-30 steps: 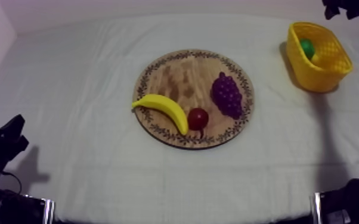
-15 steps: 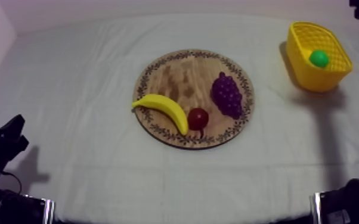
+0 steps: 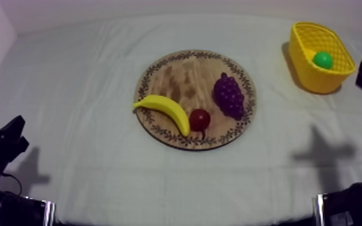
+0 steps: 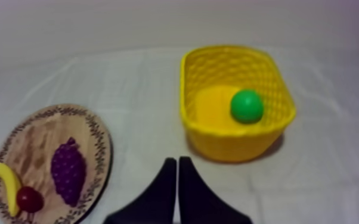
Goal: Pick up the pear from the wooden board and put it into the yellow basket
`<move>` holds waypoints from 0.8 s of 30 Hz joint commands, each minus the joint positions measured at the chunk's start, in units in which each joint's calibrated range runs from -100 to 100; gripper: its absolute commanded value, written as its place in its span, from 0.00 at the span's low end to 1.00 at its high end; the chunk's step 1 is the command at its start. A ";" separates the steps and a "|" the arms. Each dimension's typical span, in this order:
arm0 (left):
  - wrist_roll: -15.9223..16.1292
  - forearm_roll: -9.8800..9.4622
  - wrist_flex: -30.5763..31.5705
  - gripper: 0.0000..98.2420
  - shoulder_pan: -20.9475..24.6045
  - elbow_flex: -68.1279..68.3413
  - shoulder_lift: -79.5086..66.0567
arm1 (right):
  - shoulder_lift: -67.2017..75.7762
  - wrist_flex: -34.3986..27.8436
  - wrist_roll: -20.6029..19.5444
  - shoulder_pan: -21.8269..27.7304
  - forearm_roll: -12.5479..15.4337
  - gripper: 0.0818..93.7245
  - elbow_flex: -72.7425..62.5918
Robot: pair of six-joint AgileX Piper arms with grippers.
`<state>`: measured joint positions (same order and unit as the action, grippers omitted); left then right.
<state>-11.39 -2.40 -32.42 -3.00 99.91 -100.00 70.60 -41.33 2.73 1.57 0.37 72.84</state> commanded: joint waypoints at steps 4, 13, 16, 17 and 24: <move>-0.02 -0.02 0.00 0.00 0.00 -0.02 0.00 | 17.17 -2.12 -2.93 -0.69 2.21 0.00 13.92; 0.01 -0.02 0.00 0.00 0.00 -0.02 0.00 | 24.69 -4.83 -8.22 -2.22 4.12 0.00 22.68; -0.01 -0.02 0.00 0.00 0.00 -0.02 0.00 | 24.94 -1.48 -8.38 -2.67 3.04 0.00 24.64; 0.00 -0.02 0.00 0.00 0.00 -0.02 0.00 | 24.98 1.06 -7.40 -2.78 2.48 0.00 25.33; 0.00 -0.02 0.00 0.00 0.00 -0.02 0.00 | 25.06 4.10 7.90 -3.00 1.02 0.00 26.81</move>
<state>-11.39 -2.40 -32.42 -3.00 99.91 -100.00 95.61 -36.99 -1.86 -1.42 1.50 99.58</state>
